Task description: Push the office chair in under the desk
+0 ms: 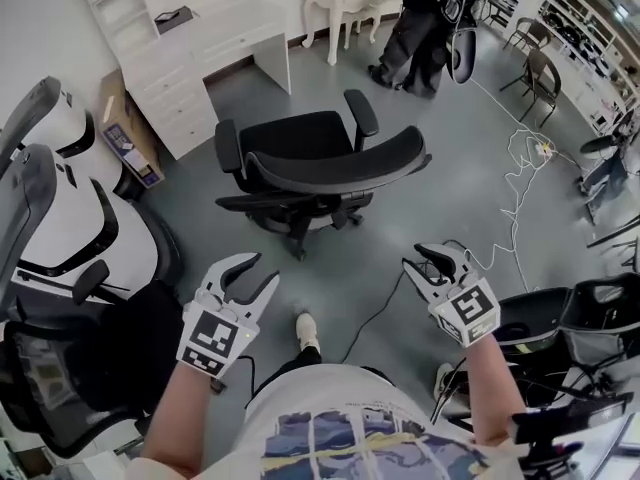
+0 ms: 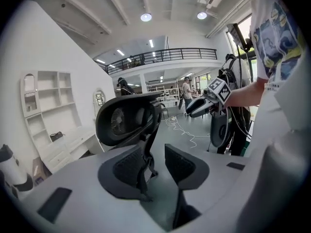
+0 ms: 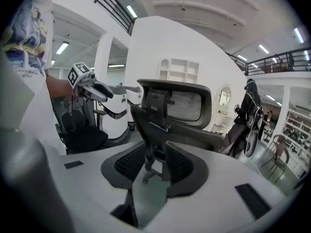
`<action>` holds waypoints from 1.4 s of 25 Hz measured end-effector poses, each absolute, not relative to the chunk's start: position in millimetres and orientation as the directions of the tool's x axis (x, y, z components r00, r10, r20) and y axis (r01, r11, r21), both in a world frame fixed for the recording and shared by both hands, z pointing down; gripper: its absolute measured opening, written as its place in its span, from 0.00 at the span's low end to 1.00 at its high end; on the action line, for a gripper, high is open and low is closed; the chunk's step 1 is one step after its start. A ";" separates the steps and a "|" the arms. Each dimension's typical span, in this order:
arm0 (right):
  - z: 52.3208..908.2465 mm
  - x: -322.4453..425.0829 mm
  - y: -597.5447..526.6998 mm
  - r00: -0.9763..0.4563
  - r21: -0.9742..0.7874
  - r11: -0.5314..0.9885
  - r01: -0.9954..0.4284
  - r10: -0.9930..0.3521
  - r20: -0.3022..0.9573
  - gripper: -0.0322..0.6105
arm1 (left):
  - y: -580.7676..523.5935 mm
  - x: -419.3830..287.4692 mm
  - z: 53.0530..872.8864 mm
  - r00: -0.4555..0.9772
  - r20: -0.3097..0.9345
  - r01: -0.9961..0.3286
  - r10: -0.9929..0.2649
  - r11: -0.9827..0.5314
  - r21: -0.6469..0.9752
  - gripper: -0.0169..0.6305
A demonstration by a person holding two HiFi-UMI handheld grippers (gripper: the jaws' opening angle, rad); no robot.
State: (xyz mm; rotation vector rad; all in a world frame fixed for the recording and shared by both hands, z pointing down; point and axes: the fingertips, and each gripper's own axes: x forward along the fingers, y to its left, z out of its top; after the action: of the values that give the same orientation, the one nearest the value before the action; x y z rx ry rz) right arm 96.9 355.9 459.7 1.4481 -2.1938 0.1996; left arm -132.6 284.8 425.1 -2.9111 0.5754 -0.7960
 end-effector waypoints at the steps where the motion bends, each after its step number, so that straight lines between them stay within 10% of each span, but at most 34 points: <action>1: 460.1 104.5 342.6 -0.286 0.173 0.415 -0.893 -0.821 0.495 0.28 | 270.8 -131.5 426.0 0.794 0.483 -0.326 -0.368 -0.929 -0.173 0.26; 18: 488.5 190.9 204.6 -0.072 0.488 0.518 -0.702 -0.734 0.676 0.45 | 149.8 -119.1 487.0 0.642 0.680 -0.138 -0.356 -0.925 -0.354 0.35; 35: 535.2 190.7 175.4 -0.193 0.436 0.820 -0.372 -0.528 0.827 0.44 | 124.0 -109.1 539.9 0.407 0.844 0.011 -0.350 -0.922 -0.387 0.43</action>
State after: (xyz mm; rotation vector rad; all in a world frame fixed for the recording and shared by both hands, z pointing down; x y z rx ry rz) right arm 190.7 175.4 535.2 0.6876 -1.8105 -0.1627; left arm -109.1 124.0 539.9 -2.3365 0.2933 -1.5200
